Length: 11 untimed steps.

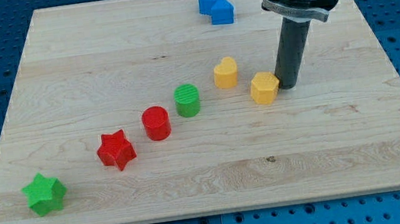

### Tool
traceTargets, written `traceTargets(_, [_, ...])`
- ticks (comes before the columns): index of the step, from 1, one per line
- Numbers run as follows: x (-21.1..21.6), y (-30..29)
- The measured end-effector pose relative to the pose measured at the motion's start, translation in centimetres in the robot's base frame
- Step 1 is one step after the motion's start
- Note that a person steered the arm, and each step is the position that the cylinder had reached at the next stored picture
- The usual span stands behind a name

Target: Point your arm to the green circle

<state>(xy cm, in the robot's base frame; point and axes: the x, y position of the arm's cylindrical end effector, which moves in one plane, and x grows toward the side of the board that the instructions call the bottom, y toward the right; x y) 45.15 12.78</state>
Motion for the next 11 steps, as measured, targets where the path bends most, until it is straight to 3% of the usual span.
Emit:
traceTargets(3, [4.3,3.0])
traceTargets(6, [5.1,-8.9])
traceTargets(11, [5.0,-12.4])
